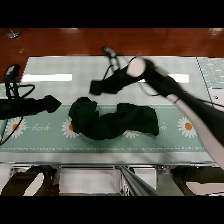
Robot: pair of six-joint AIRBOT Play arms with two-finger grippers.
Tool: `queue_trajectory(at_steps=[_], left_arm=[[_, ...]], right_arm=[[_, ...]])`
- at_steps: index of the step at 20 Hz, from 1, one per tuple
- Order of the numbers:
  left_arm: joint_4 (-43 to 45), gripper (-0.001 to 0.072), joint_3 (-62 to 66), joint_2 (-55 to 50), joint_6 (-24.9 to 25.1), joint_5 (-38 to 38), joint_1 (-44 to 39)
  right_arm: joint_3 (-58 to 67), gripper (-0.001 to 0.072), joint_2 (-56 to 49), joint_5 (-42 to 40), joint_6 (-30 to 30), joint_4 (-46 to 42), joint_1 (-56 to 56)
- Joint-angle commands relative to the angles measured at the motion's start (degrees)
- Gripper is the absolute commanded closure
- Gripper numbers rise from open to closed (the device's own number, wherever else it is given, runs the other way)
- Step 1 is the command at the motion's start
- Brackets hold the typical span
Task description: Fold the shirts.
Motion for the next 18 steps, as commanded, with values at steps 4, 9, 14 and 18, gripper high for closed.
queue_trajectory(at_steps=[4, 9, 14, 18], left_arm=[[-15.6, 0.0006, -8.1, -3.3, 4.4, -4.3, -0.2], [-36.0, 0.0006, -9.2, -20.1, 21.3, 0.5, -3.3], [-23.8, 0.0359, 1.9, -36.0, 13.5, -4.4, -8.0], [-25.0, 0.0688, 10.3, -35.9, 16.9, -4.8, -8.9]], right_arm=[[-16.5, 0.0084, 21.6, 18.8, 6.2, -35.5, -30.2], [-51.2, 0.0087, 40.9, 7.4, -0.5, -17.6, -43.4], [-62.2, 0.0086, 43.9, 4.9, -2.5, -9.5, -39.3], [-63.5, 0.0087, 42.3, 1.6, 1.9, -8.7, -33.5]])
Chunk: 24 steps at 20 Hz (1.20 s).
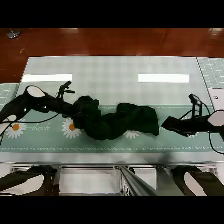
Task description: Fold the shirts.
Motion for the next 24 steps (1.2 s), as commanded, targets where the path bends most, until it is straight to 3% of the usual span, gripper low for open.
queue_trajectory(at_steps=[1, 9, 10, 11, 12, 17, 20, 21, 22, 24], left_arm=[[0.4, 0.0689, 6.8, -1.9, 1.1, -1.5, -0.9], [0.4, 0.0688, 8.1, -1.9, 1.1, -3.0, -0.9], [0.4, 0.0688, 8.1, -1.9, 1.1, -3.0, -0.9], [0.4, 0.0688, 8.2, -1.9, 1.8, -3.0, -0.8], [0.5, 0.0688, 8.7, -1.9, 3.2, -3.4, -0.1], [-8.0, 0.0689, 22.0, 1.8, 2.8, -6.2, 7.9], [-11.6, 0.0689, 37.6, 6.8, -0.2, -0.3, 10.7], [-10.6, 0.0690, 43.0, 8.4, -0.9, 0.0, 11.7], [-5.9, 0.0690, 48.2, 10.2, -4.5, -0.4, 12.9], [11.0, 0.0690, 55.9, 15.3, -11.3, -2.1, 14.4]], right_arm=[[-2.5, 0.0087, -1.8, -4.0, 2.1, 4.0, 5.3], [-0.5, 0.0105, -15.2, -14.9, -0.4, 14.8, 15.7], [0.7, 0.0213, -16.4, -15.6, -0.4, 15.4, 15.9], [2.1, 0.0485, -17.2, -15.7, -1.3, 15.4, 15.9], [4.2, 0.0681, -17.8, -15.7, -2.7, 14.8, 15.9], [28.5, 0.0685, -17.2, -5.5, -1.8, 4.0, 13.9], [53.7, 0.0685, -17.1, 0.1, 0.7, -4.3, 12.6], [61.5, 0.0685, -16.8, 2.2, 0.8, -6.7, 12.6], [68.8, 0.0685, -15.7, 4.7, 0.8, -8.9, 12.6], [76.7, 0.0685, -11.4, 7.7, 0.2, -10.6, 12.6]])
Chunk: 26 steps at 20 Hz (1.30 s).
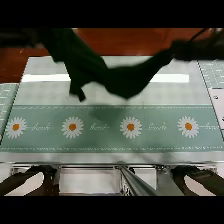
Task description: Fold the shirts.
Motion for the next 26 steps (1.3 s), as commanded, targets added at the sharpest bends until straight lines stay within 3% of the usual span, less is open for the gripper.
queue_trajectory(at_steps=[1, 3, 6, 11, 13, 16, 18, 22, 24, 26], left_arm=[[24.4, 0.0690, 14.1, 8.8, -10.6, -1.1, 3.0], [38.0, 0.0689, 14.8, 15.8, -12.9, -1.7, 3.0], [44.9, 0.0689, 14.8, 24.0, -12.7, -6.6, 3.0], [45.4, 0.0689, 7.4, 31.9, -12.7, -14.0, -5.1], [45.0, 0.0689, 0.8, 33.2, -13.7, -18.3, -7.6], [39.5, 0.0689, -13.5, 33.4, -14.6, -19.0, -9.0], [34.7, 0.0689, -25.9, 33.1, -14.6, -14.0, -9.0], [29.2, 0.0689, -47.5, 27.2, -16.3, 9.6, -9.1], [24.3, 0.0689, -49.9, 18.8, -14.1, 17.7, -10.1], [21.4, 0.0689, -47.0, 9.3, -12.4, 24.4, -11.6]], right_arm=[[16.2, 0.0685, 7.3, 6.5, -0.6, -5.9, -0.3], [16.1, 0.0685, 14.1, 9.0, -1.2, -6.6, -0.3], [16.1, 0.0685, 22.3, 14.3, -1.2, -8.5, -0.3], [13.1, 0.0685, 29.6, 21.7, 1.7, -8.2, -0.3], [9.7, 0.0685, 31.1, 23.5, 2.9, -7.8, -0.3], [0.5, 0.0685, 31.7, 23.3, 3.1, -3.8, -0.3], [-8.8, 0.0685, 31.7, 20.9, 3.1, -4.1, -0.3], [-24.1, 0.0687, 26.2, 7.9, 7.0, -13.6, -0.3], [-23.3, 0.0687, 17.2, 2.0, 7.3, -15.2, -1.8], [-19.3, 0.0687, 6.3, -3.3, 6.0, -10.1, -5.5]])
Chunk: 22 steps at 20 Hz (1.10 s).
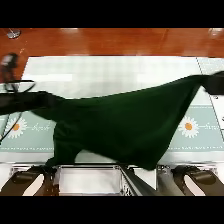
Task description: Fold the shirts.
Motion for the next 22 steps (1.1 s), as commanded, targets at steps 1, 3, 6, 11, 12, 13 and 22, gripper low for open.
queue_trajectory(at_steps=[1, 3, 6, 11, 12, 13, 22], left_arm=[[-6.4, 0.0689, 0.5, -14.8, 1.9, 15.5, -1.9], [-6.4, 0.0689, 7.5, -23.3, 1.9, 15.6, -2.1], [-6.4, 0.0689, 18.0, -32.7, 1.9, 12.0, -2.1], [-0.8, 0.0001, 27.6, -36.0, 3.1, 3.4, -0.5], [4.3, 0.0002, 29.3, -36.0, 3.2, -2.2, 0.9], [9.6, 0.0003, 30.1, -35.9, 3.1, -8.5, 2.9], [-9.5, 0.0005, -10.1, -20.3, 9.9, -12.5, 37.9]], right_arm=[[3.8, 0.0686, -17.3, -10.1, -1.4, 5.1, -5.1], [11.5, 0.0685, -28.5, -10.3, -4.9, 12.2, -7.6], [20.0, 0.0684, -40.4, -12.0, -6.0, 18.7, -8.2], [25.2, 0.0090, -47.8, -3.9, -4.7, 21.6, -12.6], [25.3, 0.0090, -47.1, 0.9, -6.6, 20.3, -15.2], [25.3, 0.0090, -46.0, 6.1, -8.2, 18.2, -17.8], [-30.4, 0.0091, -7.8, -4.5, -16.7, 25.8, -34.2]])
